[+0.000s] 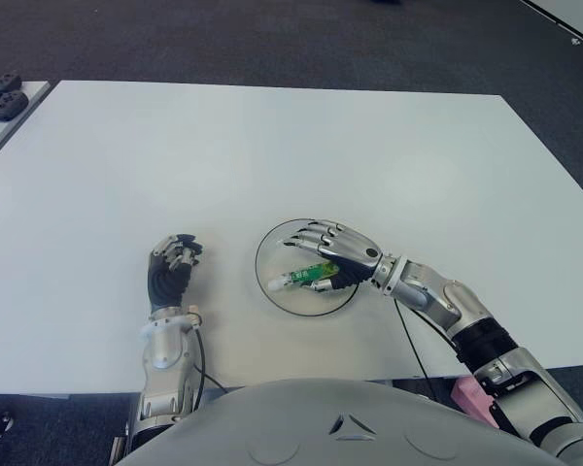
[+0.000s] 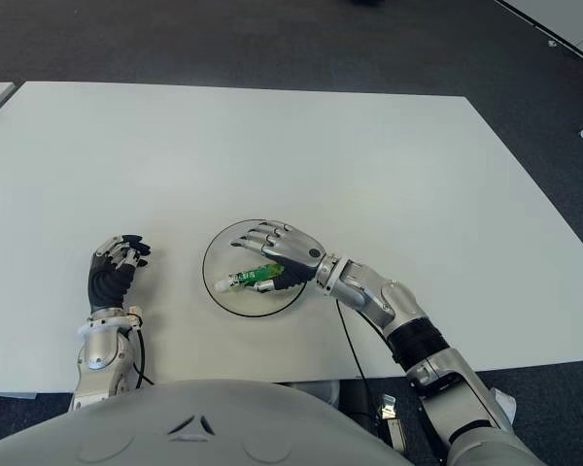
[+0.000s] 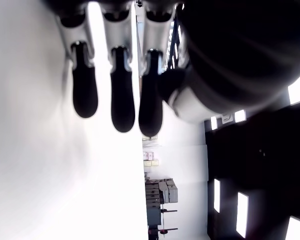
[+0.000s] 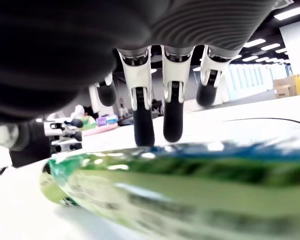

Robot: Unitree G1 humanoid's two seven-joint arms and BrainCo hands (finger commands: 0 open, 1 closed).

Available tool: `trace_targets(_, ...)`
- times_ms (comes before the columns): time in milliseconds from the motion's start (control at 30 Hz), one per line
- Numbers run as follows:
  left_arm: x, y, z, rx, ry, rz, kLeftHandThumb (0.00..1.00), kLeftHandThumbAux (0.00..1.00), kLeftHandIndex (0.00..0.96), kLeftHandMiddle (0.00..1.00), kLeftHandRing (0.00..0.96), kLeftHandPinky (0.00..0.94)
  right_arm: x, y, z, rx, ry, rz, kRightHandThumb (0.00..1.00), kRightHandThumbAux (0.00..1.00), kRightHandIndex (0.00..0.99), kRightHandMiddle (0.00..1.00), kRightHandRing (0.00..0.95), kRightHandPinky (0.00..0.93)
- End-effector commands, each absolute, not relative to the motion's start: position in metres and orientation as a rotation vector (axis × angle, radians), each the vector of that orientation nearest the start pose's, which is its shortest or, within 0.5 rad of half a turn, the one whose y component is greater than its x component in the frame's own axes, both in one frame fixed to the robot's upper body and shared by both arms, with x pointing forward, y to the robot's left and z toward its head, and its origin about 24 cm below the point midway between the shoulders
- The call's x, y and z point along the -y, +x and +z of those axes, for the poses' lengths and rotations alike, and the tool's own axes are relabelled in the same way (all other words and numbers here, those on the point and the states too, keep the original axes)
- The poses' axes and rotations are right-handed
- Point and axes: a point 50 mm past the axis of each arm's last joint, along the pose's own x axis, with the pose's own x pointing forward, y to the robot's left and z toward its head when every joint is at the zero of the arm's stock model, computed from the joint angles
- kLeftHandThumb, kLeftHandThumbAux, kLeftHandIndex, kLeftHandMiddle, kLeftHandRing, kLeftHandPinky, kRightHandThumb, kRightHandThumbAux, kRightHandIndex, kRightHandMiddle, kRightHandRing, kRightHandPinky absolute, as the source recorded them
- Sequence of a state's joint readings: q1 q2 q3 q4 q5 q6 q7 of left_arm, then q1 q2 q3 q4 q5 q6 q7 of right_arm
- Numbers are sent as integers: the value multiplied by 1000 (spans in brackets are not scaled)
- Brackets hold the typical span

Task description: Put the toothpaste on the table into the plate.

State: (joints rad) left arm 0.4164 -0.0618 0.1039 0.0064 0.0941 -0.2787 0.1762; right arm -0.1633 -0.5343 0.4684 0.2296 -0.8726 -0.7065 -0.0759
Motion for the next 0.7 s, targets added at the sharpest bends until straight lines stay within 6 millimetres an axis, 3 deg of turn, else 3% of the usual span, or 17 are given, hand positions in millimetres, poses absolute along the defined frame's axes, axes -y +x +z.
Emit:
trace_targets(33, -193, 151, -19, -156, 87, 388, 706, 719, 431, 516, 505, 511, 120, 226, 24, 561, -1204, 885, 277, 157, 0, 0, 0, 0)
trace_targets(700, -194, 154, -22, -157, 83, 384, 706, 720, 430, 514, 500, 494, 133, 223, 37, 532, -1154, 771, 308, 164, 0, 0, 0, 0)
